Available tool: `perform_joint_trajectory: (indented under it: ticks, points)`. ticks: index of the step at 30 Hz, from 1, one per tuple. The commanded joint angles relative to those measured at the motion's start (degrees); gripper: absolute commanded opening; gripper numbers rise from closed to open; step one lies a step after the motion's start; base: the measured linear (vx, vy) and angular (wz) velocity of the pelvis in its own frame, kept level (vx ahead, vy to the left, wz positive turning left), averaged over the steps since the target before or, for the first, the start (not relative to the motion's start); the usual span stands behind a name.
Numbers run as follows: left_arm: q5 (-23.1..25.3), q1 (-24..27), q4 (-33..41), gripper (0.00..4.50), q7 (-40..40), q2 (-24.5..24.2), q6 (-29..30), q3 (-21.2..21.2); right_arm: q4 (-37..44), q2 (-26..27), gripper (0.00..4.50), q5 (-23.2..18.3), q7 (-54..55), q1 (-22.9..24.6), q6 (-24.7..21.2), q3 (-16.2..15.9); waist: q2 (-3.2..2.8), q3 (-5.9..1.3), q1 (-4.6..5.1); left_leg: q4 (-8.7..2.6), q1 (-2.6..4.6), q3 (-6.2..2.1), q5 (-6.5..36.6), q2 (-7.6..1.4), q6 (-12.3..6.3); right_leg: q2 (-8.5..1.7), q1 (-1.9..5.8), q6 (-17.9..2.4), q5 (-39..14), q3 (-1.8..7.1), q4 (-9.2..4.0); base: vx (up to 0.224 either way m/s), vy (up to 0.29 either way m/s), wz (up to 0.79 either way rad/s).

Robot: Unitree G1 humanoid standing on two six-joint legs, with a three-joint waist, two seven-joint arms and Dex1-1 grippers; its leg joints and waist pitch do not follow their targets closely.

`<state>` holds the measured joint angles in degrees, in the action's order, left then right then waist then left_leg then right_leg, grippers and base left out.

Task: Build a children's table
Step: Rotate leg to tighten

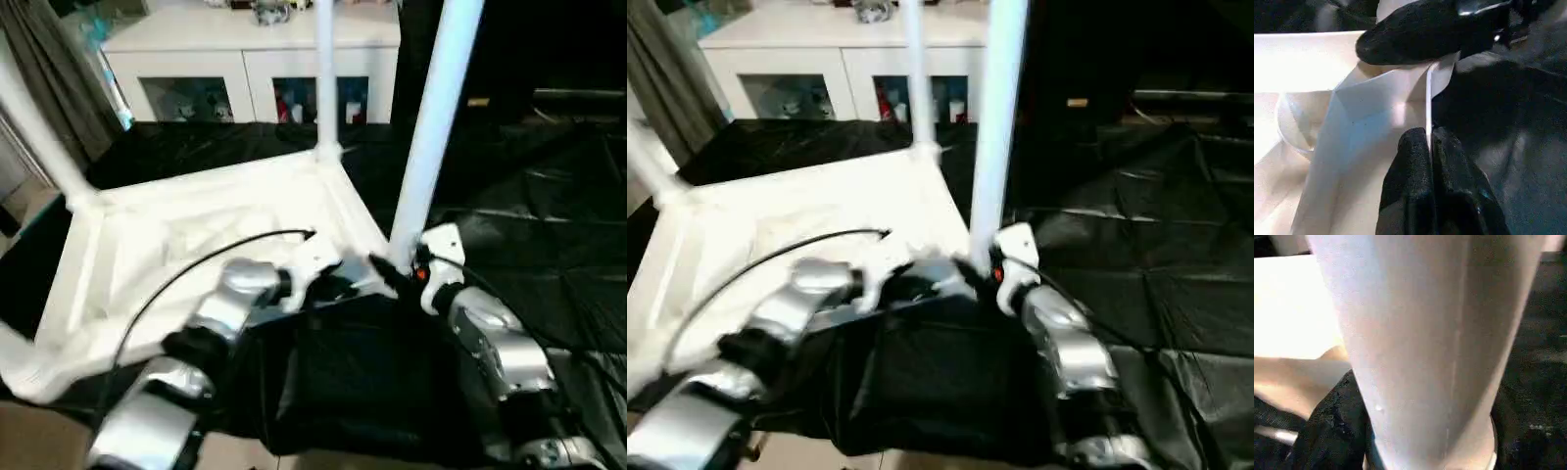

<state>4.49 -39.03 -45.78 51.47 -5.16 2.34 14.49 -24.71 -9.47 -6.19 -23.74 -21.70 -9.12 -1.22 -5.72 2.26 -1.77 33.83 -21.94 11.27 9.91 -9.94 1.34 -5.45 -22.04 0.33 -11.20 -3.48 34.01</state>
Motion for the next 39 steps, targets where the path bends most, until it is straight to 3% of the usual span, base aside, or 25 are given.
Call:
perform_joint_trajectory:
  ticks: [1,3,4,6,9,11,15,17,19,22,25,33,35,39]
  points:
    - [-1.88,-0.66,0.11,0.0,-1.36,3.43,-1.05,-0.16,-2.77,2.25,2.7,3.16,0.35,1.1,-0.33,-4.72,1.46,-2.97,0.17,-4.5,0.96,-1.67,18.19,-2.71,-1.64,-3.31,1.59,-11.1,-17.91,2.1,-5.13,0.0,0.0,0.0]
    - [-1.84,-0.67,-0.05,0.0,-1.26,3.63,-1.31,-0.08,-2.43,2.9,2.7,1.81,-1.77,1.23,-0.37,-4.65,1.48,-3.03,0.09,-4.39,0.8,-1.66,17.32,-2.64,-2.5,-3.43,1.79,-10.99,-18.05,2.08,-5.15,0.0,0.0,0.0]
    - [-2.01,-0.43,0.09,0.0,-0.08,3.2,-1.62,0.02,-0.72,3.38,3.4,-1.26,-5.26,1.59,-0.98,-3.91,1.4,-3.06,0.03,-4.34,0.84,-1.63,16.95,-2.65,-3.12,-3.44,1.81,-10.93,-18.08,2.09,-5.2,0.0,0.0,0.0]
    - [-2.12,-0.24,0.29,0.0,0.72,2.72,-1.88,0.06,0.23,3.11,3.39,-2.27,-6.87,1.73,-1.45,-3.86,1.35,-3.21,-0.08,-4.28,0.73,-1.66,15.88,-2.76,-3.69,-3.4,1.87,-11.09,-16.97,2.06,-5.01,0.0,0.0,0.0]
    - [-2.99,0.97,1.75,0.0,6.18,0.23,-2.39,0.18,3.26,-0.3,3.75,-3.38,-13.0,2.3,-1.85,-5.57,1.4,-3.35,-0.24,-4.16,0.65,-1.6,14.25,-2.82,-4.49,-3.32,2.01,-11.7,-14.16,2.02,-4.72,0.0,0.0,0.0]
    - [-3.45,1.68,2.74,0.0,9.48,-1.44,-2.82,0.7,5.39,-2.54,3.75,-4.46,-18.03,3.02,-1.95,-6.61,1.4,-3.48,-0.5,-3.85,0.26,-1.51,11.57,-2.87,-6.2,-3.4,2.34,-12.62,-10.69,1.88,-4.3,0.0,0.0,0.0]
    - [-6.22,3.2,6.08,0.0,18.88,-5.33,-1.61,1.13,10.58,-8.99,3.75,-7.76,-29.98,5.05,-3.23,-8.31,1.62,-3.48,-0.79,-3.79,0.3,-1.43,10.77,-3.07,-6.81,-3.31,2.27,-13.32,-10.37,1.74,-4.14,0.0,0.0,0.0]
    - [-7.37,3.83,8.01,0.0,23.08,-7.42,0.19,1.3,12.64,-12.65,3.75,-8.84,-36.07,5.97,-3.52,-9.12,1.35,-3.58,-1.35,-3.73,0.42,-1.42,10.64,-3.4,-7.54,-3.26,2.15,-13.97,-9.09,1.77,-3.75,0.0,0.0,0.0]
    - [-7.35,3.99,8.28,0.0,24.15,-8.15,0.37,1.37,12.99,-13.98,3.75,-8.66,-38.26,6.15,-3.47,-9.26,1.35,-3.52,-1.48,-3.77,0.48,-1.39,11.02,-3.4,-7.27,-3.3,2.0,-14.18,-9.66,1.79,-3.87,0.0,0.0,0.0]
    - [-7.88,4.43,8.92,0.0,25.45,-8.92,0.95,1.03,12.86,-15.7,3.75,-8.66,-40.54,5.92,-3.88,-9.23,1.46,-3.25,-1.76,-4.11,0.7,-1.43,13.49,-3.47,-5.4,-3.34,1.88,-13.72,-13.58,1.92,-4.16,0.0,0.0,0.0]
    - [-8.34,4.88,9.64,0.0,26.05,-9.28,1.3,0.92,12.24,-16.19,3.52,-8.91,-41.39,5.26,-4.27,-8.75,1.54,-3.24,-1.76,-4.22,0.72,-1.47,14.0,-3.47,-4.59,-3.43,1.87,-13.54,-14.15,2.0,-4.18,0.0,0.0,0.0]
    - [-8.35,5.17,10.26,0.0,25.11,-8.79,1.51,0.45,12.73,-15.62,3.0,-9.79,-41.22,5.24,-5.43,-8.98,1.77,-3.51,-1.93,-3.71,0.48,-1.34,10.14,-3.23,-5.98,-3.36,2.0,-14.05,-9.82,1.93,-3.78,0.0,0.0,0.0]
    - [-6.38,4.23,7.97,0.0,20.05,-7.64,0.83,0.05,9.71,-13.67,2.76,-7.07,-35.82,4.67,-4.55,-8.19,1.5,-3.42,-1.84,-3.73,0.47,-1.37,10.42,-3.23,-5.82,-3.39,1.78,-13.96,-10.79,1.9,-3.88,0.0,0.0,0.0]
    - [-3.31,2.34,3.97,0.0,10.63,-5.36,0.61,-0.41,2.83,-9.39,2.71,-2.14,-21.14,2.5,-3.49,-5.91,1.62,-2.9,-0.73,-4.33,0.75,-1.63,15.39,-2.93,-2.23,-3.34,1.64,-12.29,-18.44,1.79,-4.66,0.0,0.0,0.0]
